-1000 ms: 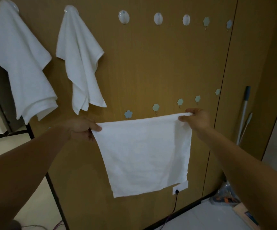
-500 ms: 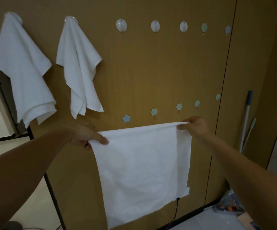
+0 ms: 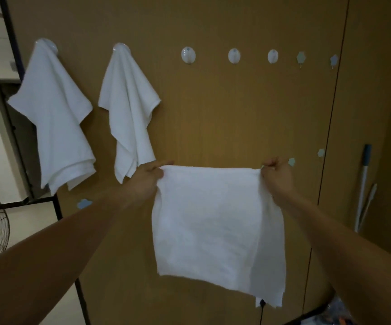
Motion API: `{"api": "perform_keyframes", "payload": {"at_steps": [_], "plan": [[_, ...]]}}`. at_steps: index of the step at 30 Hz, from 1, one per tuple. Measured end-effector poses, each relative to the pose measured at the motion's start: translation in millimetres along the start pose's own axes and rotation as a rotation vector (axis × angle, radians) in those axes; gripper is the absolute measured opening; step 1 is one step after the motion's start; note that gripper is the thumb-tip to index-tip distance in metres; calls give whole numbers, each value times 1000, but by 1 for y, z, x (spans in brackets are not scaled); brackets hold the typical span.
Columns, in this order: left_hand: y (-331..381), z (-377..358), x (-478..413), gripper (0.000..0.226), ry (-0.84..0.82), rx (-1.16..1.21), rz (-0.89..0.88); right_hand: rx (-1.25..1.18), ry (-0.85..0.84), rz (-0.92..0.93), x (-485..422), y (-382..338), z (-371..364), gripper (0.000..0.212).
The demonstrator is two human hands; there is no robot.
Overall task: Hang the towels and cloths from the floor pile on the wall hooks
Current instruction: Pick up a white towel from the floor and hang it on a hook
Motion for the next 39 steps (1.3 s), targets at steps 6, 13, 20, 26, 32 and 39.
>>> {"api": "perform_keyframes", "payload": {"at_steps": [6,13,20,26,32,39], "plan": [[38,17,-14,42,273,117,-128,236,-423,225,18,-57,-52,31],[51,12,-36,29,-170,-148,-120,164,-322,197,13,-90,-82,37],[67,13,-59,31,-276,-335,-171,237,-189,346,1,-124,-106,23],[103,4,-104,26,-107,-225,-234,131,-172,422,-39,-160,-110,16],[156,-16,-158,26,33,-371,-446,15,-217,474,-112,-195,-115,35],[209,-21,-231,26,213,-407,-569,-123,-54,553,-207,-234,-128,19]]}}
Point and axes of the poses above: each hand's wrist, its own x-axis away from the middle knuckle, its own z-axis out of the back of the hand, y = z × x, the point moved 8 cm from there along -x, towards the middle knuckle, and after that the axes turned 8 degrees about x, right-handed, at the moved point
